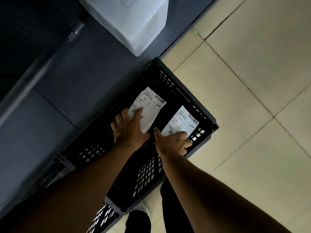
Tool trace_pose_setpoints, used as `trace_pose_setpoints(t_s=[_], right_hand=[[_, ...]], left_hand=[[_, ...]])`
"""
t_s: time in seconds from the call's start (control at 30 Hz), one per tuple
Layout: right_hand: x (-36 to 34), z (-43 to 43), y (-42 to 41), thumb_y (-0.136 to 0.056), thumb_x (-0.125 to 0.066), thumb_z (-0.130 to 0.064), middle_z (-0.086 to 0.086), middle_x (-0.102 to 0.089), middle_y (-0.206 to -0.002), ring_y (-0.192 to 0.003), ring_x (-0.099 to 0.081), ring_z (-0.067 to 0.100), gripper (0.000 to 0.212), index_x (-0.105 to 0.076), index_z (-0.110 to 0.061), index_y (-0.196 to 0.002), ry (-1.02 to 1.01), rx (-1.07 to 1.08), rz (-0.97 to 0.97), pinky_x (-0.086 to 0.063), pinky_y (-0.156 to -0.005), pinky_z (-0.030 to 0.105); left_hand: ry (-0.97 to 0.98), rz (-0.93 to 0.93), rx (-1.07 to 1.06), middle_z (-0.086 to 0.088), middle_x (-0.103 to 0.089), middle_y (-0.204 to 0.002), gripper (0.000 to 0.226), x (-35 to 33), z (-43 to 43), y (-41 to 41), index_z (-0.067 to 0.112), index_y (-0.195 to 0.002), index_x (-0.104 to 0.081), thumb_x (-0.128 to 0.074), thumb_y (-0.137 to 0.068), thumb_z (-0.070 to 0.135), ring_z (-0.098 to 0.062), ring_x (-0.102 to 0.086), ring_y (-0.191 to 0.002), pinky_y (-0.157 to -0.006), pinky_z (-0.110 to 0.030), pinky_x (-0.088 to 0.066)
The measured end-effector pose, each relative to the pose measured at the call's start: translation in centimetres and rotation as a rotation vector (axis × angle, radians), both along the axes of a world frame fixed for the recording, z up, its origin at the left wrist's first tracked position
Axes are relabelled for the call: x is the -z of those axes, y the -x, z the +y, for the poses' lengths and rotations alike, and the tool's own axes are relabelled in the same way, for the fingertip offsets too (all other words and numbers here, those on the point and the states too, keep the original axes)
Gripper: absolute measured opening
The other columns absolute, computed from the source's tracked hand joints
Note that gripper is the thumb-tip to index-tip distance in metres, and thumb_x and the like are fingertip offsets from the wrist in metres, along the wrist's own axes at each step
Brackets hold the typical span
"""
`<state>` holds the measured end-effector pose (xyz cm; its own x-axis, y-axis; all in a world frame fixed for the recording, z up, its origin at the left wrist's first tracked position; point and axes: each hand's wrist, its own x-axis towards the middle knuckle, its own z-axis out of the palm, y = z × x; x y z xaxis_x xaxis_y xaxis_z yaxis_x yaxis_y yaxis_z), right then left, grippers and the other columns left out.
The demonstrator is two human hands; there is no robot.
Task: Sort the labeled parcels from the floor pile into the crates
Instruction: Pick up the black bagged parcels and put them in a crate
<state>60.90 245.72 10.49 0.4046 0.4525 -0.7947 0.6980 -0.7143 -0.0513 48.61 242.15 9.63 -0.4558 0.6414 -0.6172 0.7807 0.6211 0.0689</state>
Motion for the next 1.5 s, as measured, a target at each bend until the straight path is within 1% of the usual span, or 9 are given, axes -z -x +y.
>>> trace_pose_setpoints(t_s=[0.2,0.43,0.7,0.83,0.93,1.07,1.2,1.4,1.5], right_hand=[[2.5,0.0,0.6,-0.084,-0.074,-0.049,0.016,-0.03,-0.135,-0.125,-0.045,0.042,0.081,-0.029,-0.01,-0.139,0.027,0.018,0.024,-0.04,-0.086,0.041],[3.9,0.1,-1.4,-0.086,-0.069,-0.036,0.013,-0.033,-0.133,-0.121,-0.051,0.042,0.066,-0.032,-0.016,-0.138,-0.021,-0.062,0.061,-0.051,-0.097,0.049],[4.1,-1.1,-2.2,-0.084,-0.069,-0.033,0.01,-0.027,-0.14,-0.124,-0.05,0.039,0.077,-0.022,-0.033,-0.146,-0.098,-0.098,0.125,-0.056,-0.094,0.051],[3.7,-2.3,-2.4,-0.081,-0.071,-0.039,0.002,-0.001,-0.159,-0.129,-0.047,0.045,0.093,-0.007,-0.053,-0.147,-0.068,-0.205,0.188,-0.059,-0.09,0.053],[2.8,-1.7,-3.0,-0.08,-0.077,-0.038,0.005,-0.006,-0.155,-0.131,-0.044,0.046,0.092,-0.016,-0.049,-0.148,-0.027,-0.237,0.183,-0.057,-0.094,0.052],[-0.5,-0.3,-3.6,-0.086,-0.069,-0.031,0.01,-0.01,-0.158,-0.135,-0.04,0.044,0.084,-0.021,-0.034,-0.155,-0.061,-0.322,0.105,-0.052,-0.1,0.045],[-6.4,0.3,-3.7,-0.093,-0.061,-0.044,0.01,-0.026,-0.163,-0.145,-0.035,0.034,0.082,-0.017,-0.029,-0.16,-0.17,-0.548,0.068,-0.045,-0.104,0.048],[-19.8,-2.4,-3.1,-0.093,-0.05,-0.065,0.0,-0.038,-0.162,-0.147,-0.036,0.027,0.077,-0.025,-0.032,-0.159,-0.345,-0.83,0.105,-0.044,-0.108,0.049],[-28.8,-5.1,-2.3,-0.092,-0.046,-0.066,-0.002,-0.045,-0.157,-0.143,-0.042,0.026,0.075,-0.03,-0.032,-0.157,-0.428,-0.85,0.179,-0.044,-0.107,0.047]], left_hand=[[0.009,-0.054,0.08,-0.011,-0.015,-0.156,0.1,2.5,0.3,0.6,0.05,-0.151,-0.019,-0.078,-0.071,0.06,-0.038,-0.026,-0.136,-0.111,-0.054,-0.029],[-0.054,-0.084,0.056,-0.007,-0.006,-0.16,0.1,4.8,1.2,-0.5,0.055,-0.15,-0.019,-0.084,-0.075,0.044,-0.036,-0.019,-0.141,-0.113,-0.052,-0.03],[-0.194,-0.298,0.007,0.0,0.003,-0.164,0.09,8.3,-0.5,-1.2,0.056,-0.15,-0.027,-0.078,-0.085,0.022,-0.034,-0.014,-0.143,-0.114,-0.052,-0.037],[-0.07,-0.447,0.098,0.01,0.025,-0.163,0.105,8.9,-0.8,0.3,0.065,-0.149,-0.008,-0.076,-0.087,0.016,-0.034,-0.001,-0.152,-0.119,-0.051,-0.033],[0.166,-0.504,0.155,0.013,0.04,-0.158,0.111,7.8,0.8,1.9,0.069,-0.147,0.001,-0.074,-0.088,0.013,-0.034,0.016,-0.154,-0.121,-0.056,-0.028],[0.249,-0.457,0.212,0.01,0.045,-0.156,0.108,3.4,2.4,2.8,0.066,-0.149,0.004,-0.064,-0.093,0.003,-0.031,0.03,-0.15,-0.123,-0.059,-0.017],[0.141,-0.405,0.198,0.006,0.034,-0.163,0.099,-4.3,1.3,1.9,0.057,-0.155,0.002,-0.062,-0.095,0.01,-0.03,0.019,-0.154,-0.122,-0.053,-0.019],[-0.149,-0.379,0.111,0.001,-0.016,-0.165,0.071,-19.5,-4.5,0.9,0.039,-0.149,-0.036,-0.064,-0.09,0.013,-0.028,-0.019,-0.151,-0.12,-0.048,-0.032],[-0.23,-0.365,0.051,0.004,-0.029,-0.159,0.068,-29.0,-7.3,2.1,0.039,-0.147,-0.04,-0.062,-0.089,0.01,-0.026,-0.028,-0.145,-0.116,-0.047,-0.036]])
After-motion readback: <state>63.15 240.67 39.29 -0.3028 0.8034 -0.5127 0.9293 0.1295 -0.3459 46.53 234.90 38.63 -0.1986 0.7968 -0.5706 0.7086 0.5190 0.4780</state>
